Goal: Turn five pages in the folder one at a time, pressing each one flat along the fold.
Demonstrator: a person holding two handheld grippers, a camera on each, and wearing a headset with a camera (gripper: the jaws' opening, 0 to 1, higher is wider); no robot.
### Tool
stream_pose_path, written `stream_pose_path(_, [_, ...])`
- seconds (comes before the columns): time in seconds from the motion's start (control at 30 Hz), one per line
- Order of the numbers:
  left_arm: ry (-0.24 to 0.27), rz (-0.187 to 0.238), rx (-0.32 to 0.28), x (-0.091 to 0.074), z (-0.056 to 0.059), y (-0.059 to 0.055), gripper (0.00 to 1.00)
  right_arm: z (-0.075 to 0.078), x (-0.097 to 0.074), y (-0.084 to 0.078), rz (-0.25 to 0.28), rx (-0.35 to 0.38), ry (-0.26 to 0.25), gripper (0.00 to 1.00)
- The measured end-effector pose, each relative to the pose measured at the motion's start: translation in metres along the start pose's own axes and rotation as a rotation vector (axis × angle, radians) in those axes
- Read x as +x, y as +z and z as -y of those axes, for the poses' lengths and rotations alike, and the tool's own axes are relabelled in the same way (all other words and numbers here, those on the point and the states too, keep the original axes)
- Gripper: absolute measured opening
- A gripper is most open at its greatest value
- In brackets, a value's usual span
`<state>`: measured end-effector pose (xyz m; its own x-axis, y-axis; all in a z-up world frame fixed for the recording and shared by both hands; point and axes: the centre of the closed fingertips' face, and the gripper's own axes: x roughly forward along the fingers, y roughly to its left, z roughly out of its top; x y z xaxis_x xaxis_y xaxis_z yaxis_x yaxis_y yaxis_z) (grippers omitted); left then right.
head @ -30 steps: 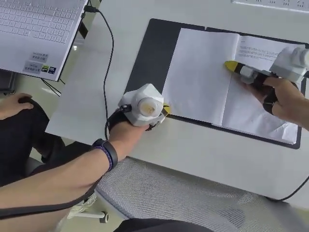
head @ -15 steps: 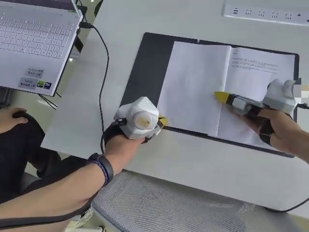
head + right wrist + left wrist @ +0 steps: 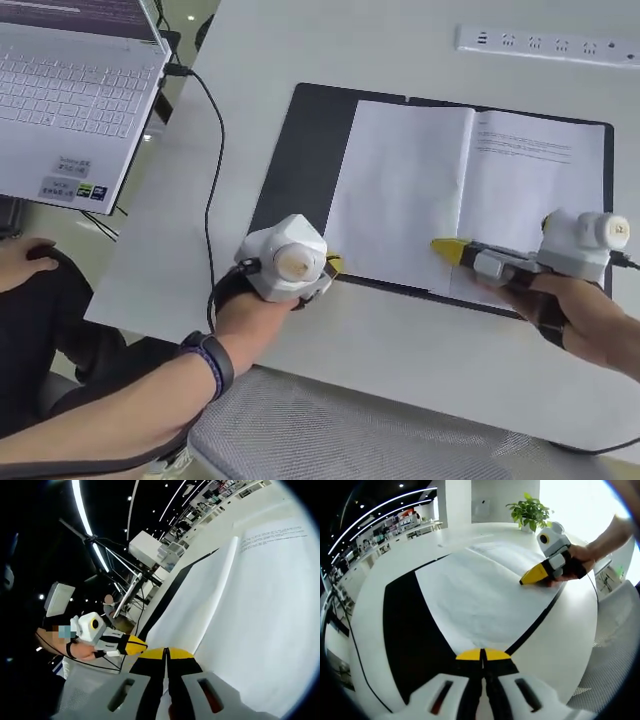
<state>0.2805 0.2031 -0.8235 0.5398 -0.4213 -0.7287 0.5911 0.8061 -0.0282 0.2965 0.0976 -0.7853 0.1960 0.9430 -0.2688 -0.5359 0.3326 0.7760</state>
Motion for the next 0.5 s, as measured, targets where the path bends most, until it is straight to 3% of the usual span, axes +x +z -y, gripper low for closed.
stream_pose_path(0.5, [-0.001, 0.000, 0.008, 0.000, 0.001, 0.001, 0.00, -0.014, -0.006, -0.027, -0.068, -0.013, 0.025, 0.00])
